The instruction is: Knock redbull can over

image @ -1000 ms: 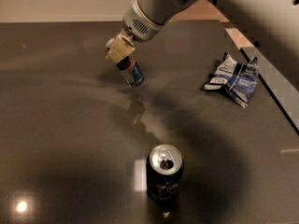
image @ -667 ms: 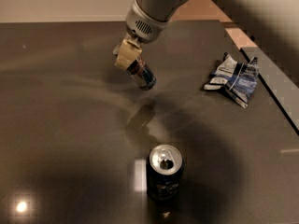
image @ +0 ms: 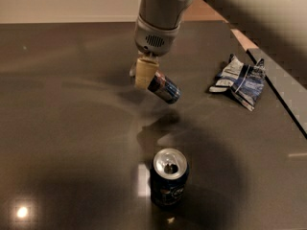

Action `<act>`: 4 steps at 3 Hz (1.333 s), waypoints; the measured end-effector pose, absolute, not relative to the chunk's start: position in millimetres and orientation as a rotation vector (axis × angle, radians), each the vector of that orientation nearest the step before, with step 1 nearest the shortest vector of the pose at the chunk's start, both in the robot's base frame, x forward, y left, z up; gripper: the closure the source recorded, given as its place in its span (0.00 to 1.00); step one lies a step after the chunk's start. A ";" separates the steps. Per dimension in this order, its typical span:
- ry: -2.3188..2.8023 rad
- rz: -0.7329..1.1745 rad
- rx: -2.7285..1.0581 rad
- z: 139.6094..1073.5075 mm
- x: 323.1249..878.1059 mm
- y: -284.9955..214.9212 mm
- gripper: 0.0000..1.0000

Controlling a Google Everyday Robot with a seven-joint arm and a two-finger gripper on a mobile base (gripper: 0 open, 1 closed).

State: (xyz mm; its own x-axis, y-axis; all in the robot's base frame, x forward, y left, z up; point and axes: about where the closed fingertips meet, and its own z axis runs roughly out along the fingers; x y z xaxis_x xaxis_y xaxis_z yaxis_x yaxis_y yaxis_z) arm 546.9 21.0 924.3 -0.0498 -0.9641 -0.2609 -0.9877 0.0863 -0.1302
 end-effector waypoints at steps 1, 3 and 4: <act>2.084 0.051 -2.080 909.3 529.9 12.0 1.00; 2.051 -0.044 -2.306 875.5 505.8 4.9 1.00; 2.050 -0.081 -2.366 861.7 500.7 3.6 0.82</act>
Offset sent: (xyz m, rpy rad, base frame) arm -0.0537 -0.0246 -0.0533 -0.3136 0.0917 0.2145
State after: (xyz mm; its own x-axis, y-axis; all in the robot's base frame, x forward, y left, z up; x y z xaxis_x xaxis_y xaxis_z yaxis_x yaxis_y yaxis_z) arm 500.7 3.6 861.7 0.1419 -0.9893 0.0325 -0.9888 -0.1432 -0.0412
